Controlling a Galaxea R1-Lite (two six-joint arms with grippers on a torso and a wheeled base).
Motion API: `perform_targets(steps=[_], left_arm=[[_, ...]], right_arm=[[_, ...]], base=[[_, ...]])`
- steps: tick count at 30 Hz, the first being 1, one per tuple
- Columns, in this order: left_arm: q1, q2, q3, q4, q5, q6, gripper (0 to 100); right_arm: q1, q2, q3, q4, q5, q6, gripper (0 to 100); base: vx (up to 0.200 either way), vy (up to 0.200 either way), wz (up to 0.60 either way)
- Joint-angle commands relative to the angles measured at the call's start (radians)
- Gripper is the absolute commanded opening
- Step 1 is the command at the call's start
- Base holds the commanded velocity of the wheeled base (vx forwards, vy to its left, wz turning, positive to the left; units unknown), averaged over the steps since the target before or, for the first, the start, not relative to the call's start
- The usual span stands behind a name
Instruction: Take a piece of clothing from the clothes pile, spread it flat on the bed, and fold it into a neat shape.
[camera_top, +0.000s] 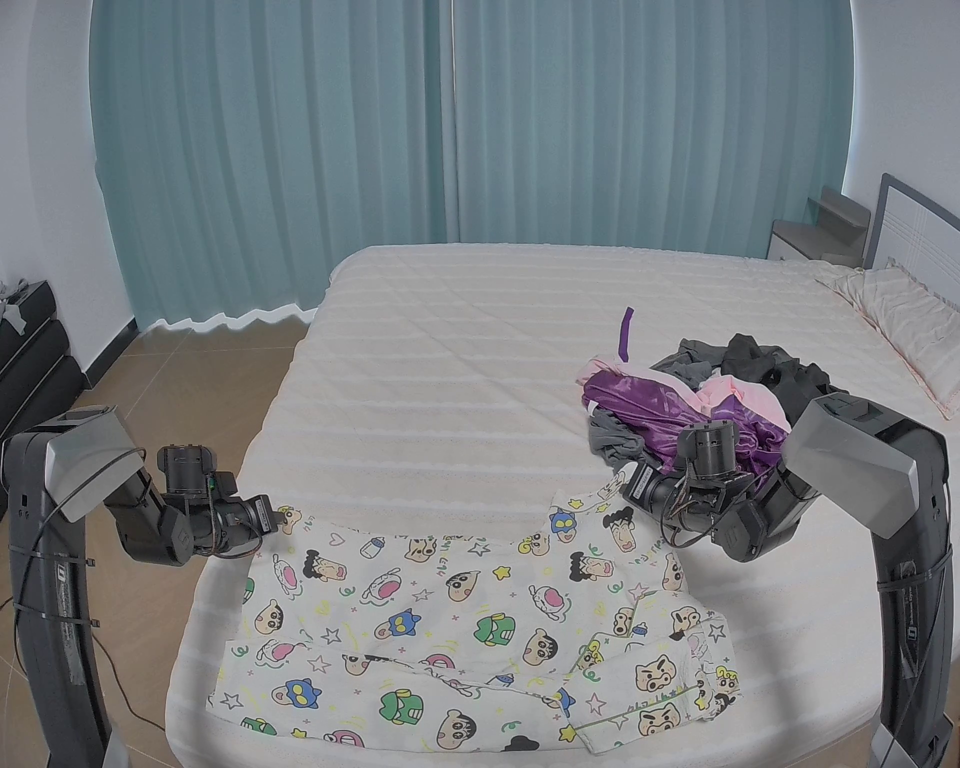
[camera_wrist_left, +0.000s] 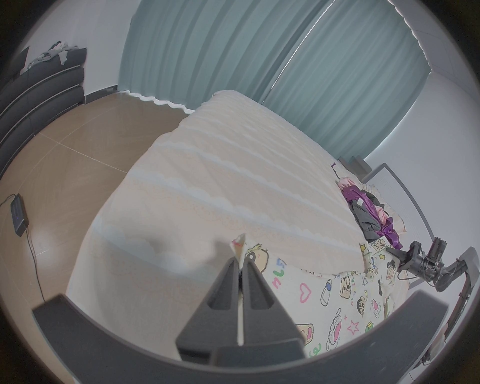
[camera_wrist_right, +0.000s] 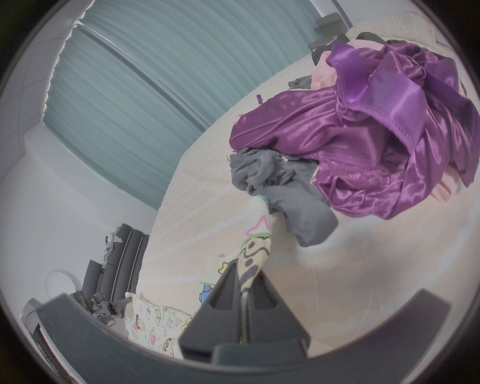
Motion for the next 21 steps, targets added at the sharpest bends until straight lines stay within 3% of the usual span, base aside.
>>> perform_targets(steps=[1,8,21], left_arm=[[0.010,-0.027,0.023,-0.058,0.011,-0.005,0],[0.013,-0.028,0.048,-0.130,0.036,-0.013,0],[0.036,-0.031,0.063,-0.131,0.050,-0.013,0]], right_arm=[[-0.008,-0.023,0.002,-0.021,-0.002,0.000,0],[-0.012,-0.035,0.000,-0.026,-0.006,0.000,0],[-0.016,-0.046,0.031,-0.064,-0.005,-0.014,0]], base=[[0.000,0.000,0.00],[0.000,0.000,0.00],[0.000,0.000,0.00]])
